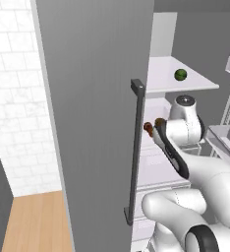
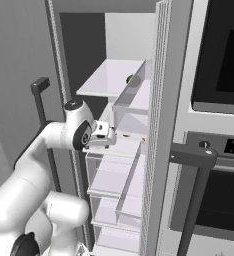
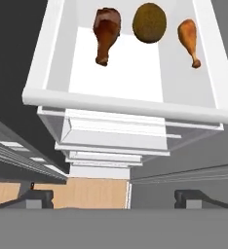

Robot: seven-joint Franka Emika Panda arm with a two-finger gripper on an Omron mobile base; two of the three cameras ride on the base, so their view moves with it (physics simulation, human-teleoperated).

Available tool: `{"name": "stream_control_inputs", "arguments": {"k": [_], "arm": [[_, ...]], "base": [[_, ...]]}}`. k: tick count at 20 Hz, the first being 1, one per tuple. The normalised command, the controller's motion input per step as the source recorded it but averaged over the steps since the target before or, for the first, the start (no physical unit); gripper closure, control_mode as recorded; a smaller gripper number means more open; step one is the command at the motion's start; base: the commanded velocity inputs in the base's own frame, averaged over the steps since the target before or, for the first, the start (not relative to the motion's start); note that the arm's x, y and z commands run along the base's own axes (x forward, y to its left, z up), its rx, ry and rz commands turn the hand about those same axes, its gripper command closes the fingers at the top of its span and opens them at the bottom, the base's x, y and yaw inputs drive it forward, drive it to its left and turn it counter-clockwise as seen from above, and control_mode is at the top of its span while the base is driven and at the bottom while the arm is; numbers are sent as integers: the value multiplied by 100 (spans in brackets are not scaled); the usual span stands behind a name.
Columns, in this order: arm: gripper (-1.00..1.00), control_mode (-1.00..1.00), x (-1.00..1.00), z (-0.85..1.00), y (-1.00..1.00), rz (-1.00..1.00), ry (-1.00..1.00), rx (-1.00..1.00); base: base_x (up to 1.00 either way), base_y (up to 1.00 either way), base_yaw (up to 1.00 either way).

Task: Place one avocado and one chicken drumstick in each tupperware on the nearby counter, to pack two identical lunches.

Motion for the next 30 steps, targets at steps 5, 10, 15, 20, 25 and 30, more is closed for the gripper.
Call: {"name": "stream_control_inputs", "arguments": {"k": [5,10,15,20,25,30], "arm": [[-100,-100,9,-20,-46,0,-10,-1],[-100,-100,30,-4,-7,6,-11,0],[-100,-100,41,0,-18,3,-5,1],[-100,-100,51,0,-9,1,0,2],[-100,-100,46,0,-2,4,0,1],[-100,-100,22,0,-12,13,-4,1]], "base": [[0,0,0],[0,0,0],[0,0,0],[0,0,0],[0,0,0],[0,0,0]]}}
